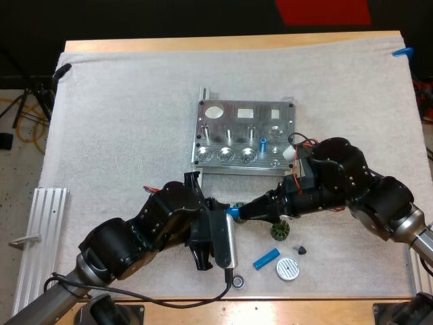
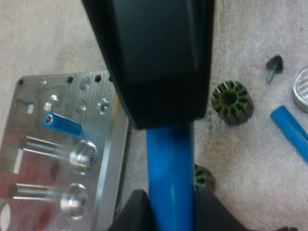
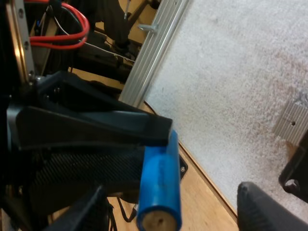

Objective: Load cells from left to right

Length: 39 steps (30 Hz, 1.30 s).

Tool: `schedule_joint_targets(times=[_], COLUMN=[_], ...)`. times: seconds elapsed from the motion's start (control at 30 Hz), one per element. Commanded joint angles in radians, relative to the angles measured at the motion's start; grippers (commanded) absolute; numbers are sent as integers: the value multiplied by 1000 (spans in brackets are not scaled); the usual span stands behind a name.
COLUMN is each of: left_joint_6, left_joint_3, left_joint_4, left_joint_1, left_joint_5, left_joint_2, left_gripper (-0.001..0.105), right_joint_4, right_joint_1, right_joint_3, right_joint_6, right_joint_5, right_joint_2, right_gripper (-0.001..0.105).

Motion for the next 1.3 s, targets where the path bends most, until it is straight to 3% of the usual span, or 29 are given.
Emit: schedule_joint_targets(times=[0.0,0.37,0.47,0.63,0.73,0.87,0.97,1.07,1.13,1.27], left_joint_6=[0,-2,-2,-2,-2,-2,-11,-38,-63,-127], left_joint_3=[-5,-5,-5,-5,-5,-5,-5,-11,-11,-11], left_joint_4=[-35,-77,-91,-91,-91,-91,-91,-91,-91,-89], left_joint_1=[-5,-5,-5,-5,-5,-5,-5,-5,-5,-5], left_joint_5=[4,28,28,20,-15,-34,-38,-57,-57,-57], left_joint_2=[1,15,26,37,37,37,37,27,6,-36], left_gripper=[0,0,0,0,0,0,9,30,49,63], right_joint_4=[-22,-55,-55,-55,-55,-55,-55,-55,-55,-55], right_joint_1=[-1,-1,-1,-1,-1,-1,-1,-1,-1,-1], right_joint_3=[-2,-2,-2,-2,-2,-2,-2,-2,-2,-7], right_joint_6=[-5,9,11,10,10,10,10,10,10,10], right_joint_5=[-19,-26,-26,-26,-21,4,12,48,102,158], right_joint_2=[-5,-5,-5,-5,-5,-5,-5,-5,-5,-5], right_gripper=[56,55,43,13,2,0,0,0,0,0])
